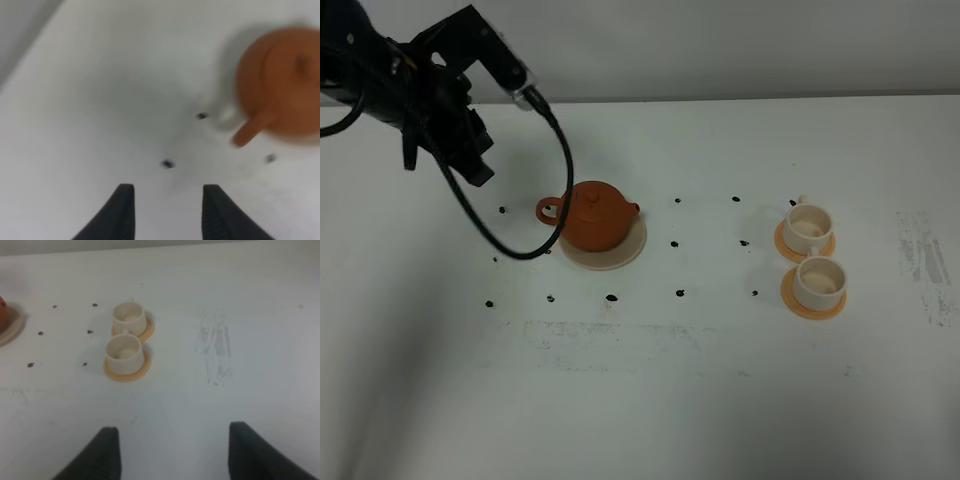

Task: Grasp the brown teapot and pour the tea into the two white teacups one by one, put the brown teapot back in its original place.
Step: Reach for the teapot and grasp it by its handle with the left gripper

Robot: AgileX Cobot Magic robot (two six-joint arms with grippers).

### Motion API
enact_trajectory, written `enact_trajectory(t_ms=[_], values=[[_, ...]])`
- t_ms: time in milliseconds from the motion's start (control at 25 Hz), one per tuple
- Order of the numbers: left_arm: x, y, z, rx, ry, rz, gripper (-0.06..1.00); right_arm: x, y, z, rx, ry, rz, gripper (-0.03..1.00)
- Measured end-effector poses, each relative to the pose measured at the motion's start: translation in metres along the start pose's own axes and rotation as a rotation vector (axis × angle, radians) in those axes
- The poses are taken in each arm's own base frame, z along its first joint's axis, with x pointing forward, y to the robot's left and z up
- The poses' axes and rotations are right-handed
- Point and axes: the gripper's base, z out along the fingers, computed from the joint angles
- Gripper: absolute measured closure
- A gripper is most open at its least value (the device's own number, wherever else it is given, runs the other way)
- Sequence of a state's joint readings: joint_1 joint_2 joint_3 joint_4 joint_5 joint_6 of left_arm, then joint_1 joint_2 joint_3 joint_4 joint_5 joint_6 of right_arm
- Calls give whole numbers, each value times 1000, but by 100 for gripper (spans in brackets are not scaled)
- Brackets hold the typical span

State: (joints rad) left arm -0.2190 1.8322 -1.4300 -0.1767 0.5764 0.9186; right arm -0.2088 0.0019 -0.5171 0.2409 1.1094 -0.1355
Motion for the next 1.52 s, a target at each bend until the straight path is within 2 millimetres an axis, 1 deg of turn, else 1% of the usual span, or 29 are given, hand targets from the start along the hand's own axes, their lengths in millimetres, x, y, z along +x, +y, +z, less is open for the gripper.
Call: enact_trajectory(t_ms=[80, 240, 400, 520, 640, 760, 960, 1120, 1320, 1520], values=[[6, 0, 6, -13, 0, 96, 64, 0, 0, 0, 0, 0, 0, 50], [7, -4, 23, 27, -38, 244, 64, 0, 0, 0, 0, 0, 0, 50], [-2, -8, 34, 123, -108, 240, 64, 0, 0, 0, 0, 0, 0, 50], [-11, -6, 41, 203, -125, 241, 64, 0, 0, 0, 0, 0, 0, 50], [-14, -7, 50, 305, -104, 266, 64, 0, 0, 0, 0, 0, 0, 50], [-15, -6, 54, 377, -66, 312, 64, 0, 0, 0, 0, 0, 0, 50], [-15, -1, 55, 376, -31, 364, 64, 0, 0, 0, 0, 0, 0, 50], [-13, -2, 61, 390, -25, 386, 64, 0, 0, 0, 0, 0, 0, 50], [-8, -6, 72, 416, -38, 508, 64, 0, 0, 0, 0, 0, 0, 50], [-6, -9, 79, 429, -36, 528, 64, 0, 0, 0, 0, 0, 0, 50]])
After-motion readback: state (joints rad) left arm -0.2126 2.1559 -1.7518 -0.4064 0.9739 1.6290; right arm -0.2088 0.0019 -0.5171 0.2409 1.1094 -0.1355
